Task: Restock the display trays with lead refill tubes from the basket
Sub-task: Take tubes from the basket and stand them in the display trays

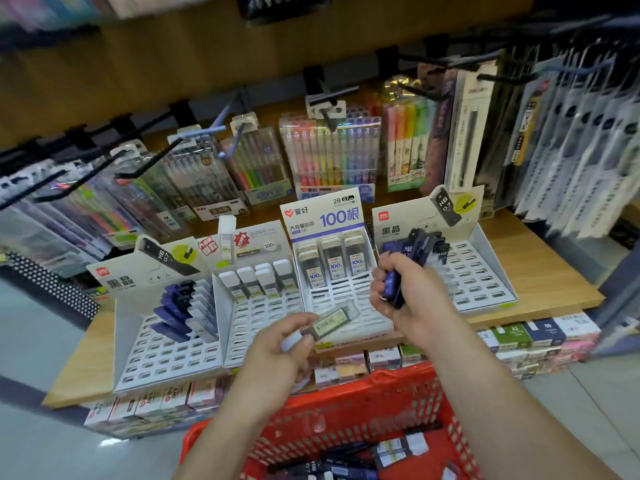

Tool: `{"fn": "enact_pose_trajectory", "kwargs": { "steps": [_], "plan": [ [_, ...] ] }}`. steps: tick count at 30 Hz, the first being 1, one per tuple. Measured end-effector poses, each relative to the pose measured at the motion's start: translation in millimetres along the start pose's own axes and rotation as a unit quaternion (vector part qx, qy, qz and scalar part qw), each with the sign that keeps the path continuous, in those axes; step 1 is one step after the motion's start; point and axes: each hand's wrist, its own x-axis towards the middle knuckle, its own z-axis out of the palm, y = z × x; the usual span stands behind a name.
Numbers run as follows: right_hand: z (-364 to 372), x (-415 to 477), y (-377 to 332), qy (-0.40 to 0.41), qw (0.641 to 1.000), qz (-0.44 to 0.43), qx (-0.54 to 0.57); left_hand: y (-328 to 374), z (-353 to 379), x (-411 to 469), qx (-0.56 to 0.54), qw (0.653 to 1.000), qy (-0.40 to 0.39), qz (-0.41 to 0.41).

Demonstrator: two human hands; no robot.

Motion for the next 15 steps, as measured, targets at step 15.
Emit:
{"fn": "enact_pose_trajectory", "kwargs": {
  "steps": [15],
  "plan": [
    [8.4, -9.9, 26.1, -0.186, 0.925, 0.057, -0.325, -4.8, -6.9, 5.6, 0.014, 0.981, 0.144, 0.126]
  ]
}}
